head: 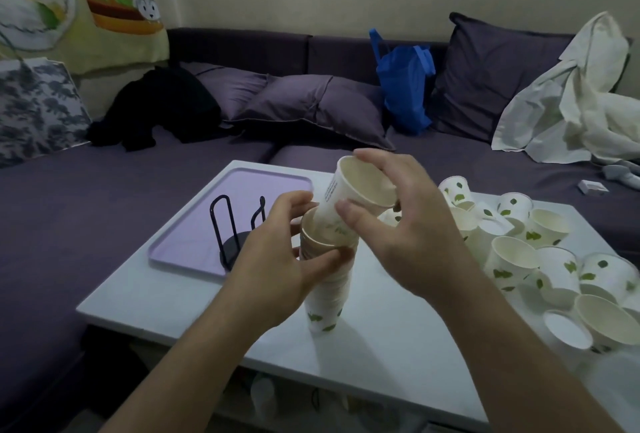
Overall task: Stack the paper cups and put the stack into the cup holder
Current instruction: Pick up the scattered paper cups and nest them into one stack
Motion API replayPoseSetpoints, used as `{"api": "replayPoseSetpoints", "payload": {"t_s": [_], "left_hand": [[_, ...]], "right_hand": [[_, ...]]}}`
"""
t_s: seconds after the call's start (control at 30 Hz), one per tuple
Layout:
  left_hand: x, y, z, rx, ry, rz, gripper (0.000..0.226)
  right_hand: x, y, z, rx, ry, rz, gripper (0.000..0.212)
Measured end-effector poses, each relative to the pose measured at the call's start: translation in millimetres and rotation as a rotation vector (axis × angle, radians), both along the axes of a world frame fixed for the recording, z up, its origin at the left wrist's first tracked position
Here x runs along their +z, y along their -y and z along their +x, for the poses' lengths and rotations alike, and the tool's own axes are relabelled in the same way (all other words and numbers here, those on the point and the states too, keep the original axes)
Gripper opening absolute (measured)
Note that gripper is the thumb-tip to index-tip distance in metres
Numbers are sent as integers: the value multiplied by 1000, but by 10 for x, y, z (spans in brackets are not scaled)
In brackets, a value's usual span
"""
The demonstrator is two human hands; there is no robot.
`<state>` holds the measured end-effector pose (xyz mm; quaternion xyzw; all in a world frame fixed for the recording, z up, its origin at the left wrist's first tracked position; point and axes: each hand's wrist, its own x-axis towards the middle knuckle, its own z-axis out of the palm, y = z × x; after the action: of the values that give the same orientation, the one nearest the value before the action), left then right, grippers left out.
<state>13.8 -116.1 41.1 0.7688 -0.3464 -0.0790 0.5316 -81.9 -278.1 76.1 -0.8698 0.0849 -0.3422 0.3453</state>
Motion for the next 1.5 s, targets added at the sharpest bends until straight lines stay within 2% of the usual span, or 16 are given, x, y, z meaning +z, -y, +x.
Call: {"api": "replayPoseSetpoints", "payload": {"t_s": [0.13, 0.27, 0.4, 0.57, 0.7, 0.8, 0.87, 0.9, 1.0, 1.17, 1.27, 1.37, 1.5], "left_hand": [[-28, 1, 11, -17, 0, -12, 68], [-68, 26, 24, -3, 2, -30, 65], [-111, 115, 5, 15, 40, -51, 63], [-135, 192, 27, -14, -10, -55, 69], [-1, 94, 82, -108, -125, -63, 77], [59, 45, 177, -53, -267, -127, 51], [17, 76, 254, 8, -321, -144, 29], [-23, 111, 295, 27, -337, -147, 25], [-122, 303, 446, 40, -368, -130, 25], [-267, 935, 953, -36, -318, -29, 29], [-371, 1380, 1313, -89, -147, 98, 32], [-459, 1746, 1659, -83, 59, 268, 50], [-633, 2100, 2043, -117, 244, 359, 66]], "right_hand": [[-37, -97, 3, 39, -150, -147, 68], [-121, -145, 35, 120, -334, -94, 68], [-273, -112, 103, 106, -359, -114, 59], [-303, -12, 68, 152, -289, 85, 54], [-265, 118, -57, 174, -135, 382, 47], [-324, 302, -73, 8, -30, 500, 32], [-389, 419, -61, -129, -50, 525, 23], [-421, 477, -47, -177, -83, 522, 19], [-488, 667, 64, -270, -197, 451, 19], [-599, 1095, 554, -362, -401, 257, 42], [-626, 1407, 911, -407, -505, 124, 49], [-640, 1678, 1210, -467, -626, -89, 49], [-684, 1891, 1477, -513, -866, -265, 52]]}}
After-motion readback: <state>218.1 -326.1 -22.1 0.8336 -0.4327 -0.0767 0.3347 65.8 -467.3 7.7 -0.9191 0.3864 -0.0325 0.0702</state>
